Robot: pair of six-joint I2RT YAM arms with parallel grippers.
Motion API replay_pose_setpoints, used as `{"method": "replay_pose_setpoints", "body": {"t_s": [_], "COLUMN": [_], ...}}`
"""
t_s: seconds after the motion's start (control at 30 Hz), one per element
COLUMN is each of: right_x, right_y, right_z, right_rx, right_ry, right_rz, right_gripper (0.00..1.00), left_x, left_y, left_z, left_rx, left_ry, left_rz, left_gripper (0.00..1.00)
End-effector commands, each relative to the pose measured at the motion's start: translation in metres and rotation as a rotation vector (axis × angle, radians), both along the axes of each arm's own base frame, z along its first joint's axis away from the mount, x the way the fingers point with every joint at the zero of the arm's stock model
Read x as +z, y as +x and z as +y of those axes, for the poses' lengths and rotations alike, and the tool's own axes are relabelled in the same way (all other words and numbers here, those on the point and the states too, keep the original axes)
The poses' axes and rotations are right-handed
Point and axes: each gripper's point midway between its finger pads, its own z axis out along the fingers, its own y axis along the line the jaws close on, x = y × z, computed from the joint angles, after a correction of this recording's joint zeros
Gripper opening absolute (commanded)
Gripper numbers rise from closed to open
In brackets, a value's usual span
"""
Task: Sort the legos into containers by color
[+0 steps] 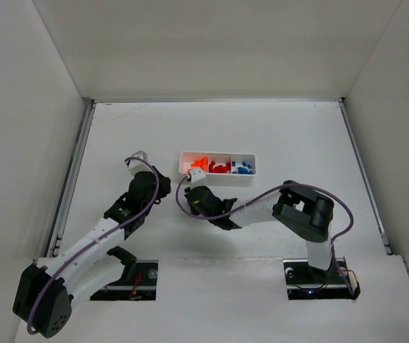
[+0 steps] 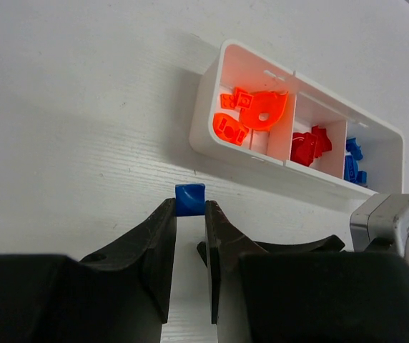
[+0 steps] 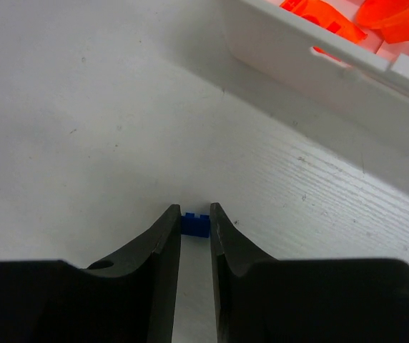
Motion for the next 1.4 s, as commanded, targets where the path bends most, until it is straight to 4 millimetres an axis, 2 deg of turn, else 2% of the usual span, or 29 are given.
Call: {"method": "replay_pose_setpoints", "body": {"t_s": [0.0,0.1,0.3,0.4,0.5,0.6,0.67,0.77,0.9,1.0,1.1,1.23,1.37], "right_x": [0.012,0.030,0.082,0.105,0.120,0.125,0.124,0.118,0.104,0.102,0.112,0.127,0.138], "right_y": [-0.002,-0.002,-0.009,-0.001,0.026,0.055,0.069,0.087,0.098,0.101,0.097,0.089,0.080], "right_z": [0.001,-0.005,-0.024,-0.050,-0.092,-0.131,-0.149,-0.168,-0.181,-0.189,-0.196,-0.218,-0.259], "right_rx": [-0.018,-0.038,-0.054,-0.097,-0.195,-0.304,-0.361,-0.422,-0.472,-0.505,-0.513,-0.554,-0.641], "right_ry": [-0.010,0.023,0.129,0.163,0.183,0.186,0.186,0.175,0.161,0.177,0.208,0.246,0.301], "right_rz": [-0.038,-0.058,-0.094,-0.121,-0.142,-0.153,-0.149,-0.142,-0.111,-0.105,-0.121,-0.147,-0.178], "right_gripper": [0.25,0.25,0.25,0.25,0.25,0.25,0.25,0.25,0.27,0.40,0.50,0.51,0.48], "left_x": [0.014,0.016,0.023,0.026,0.031,0.037,0.041,0.044,0.047,0.049,0.055,0.053,0.046], "left_y": [0.008,0.012,0.018,0.020,0.022,0.023,0.025,0.029,0.035,0.040,0.048,0.059,0.066], "left_z": [-0.008,-0.014,-0.034,-0.045,-0.060,-0.080,-0.092,-0.112,-0.137,-0.155,-0.173,-0.198,-0.227], "left_rx": [-0.001,-0.013,-0.050,-0.073,-0.102,-0.148,-0.167,-0.208,-0.249,-0.279,-0.299,-0.333,-0.373], "left_ry": [-0.043,-0.044,-0.057,-0.056,-0.051,-0.040,-0.035,-0.014,-0.011,0.001,-0.005,0.008,0.015], "left_rz": [-0.051,-0.048,-0.065,-0.075,-0.080,-0.100,-0.109,-0.111,-0.119,-0.126,-0.137,-0.138,-0.126], "left_gripper": [0.15,0.15,0.15,0.15,0.15,0.15,0.15,0.16,0.16,0.16,0.16,0.16,0.16]}}
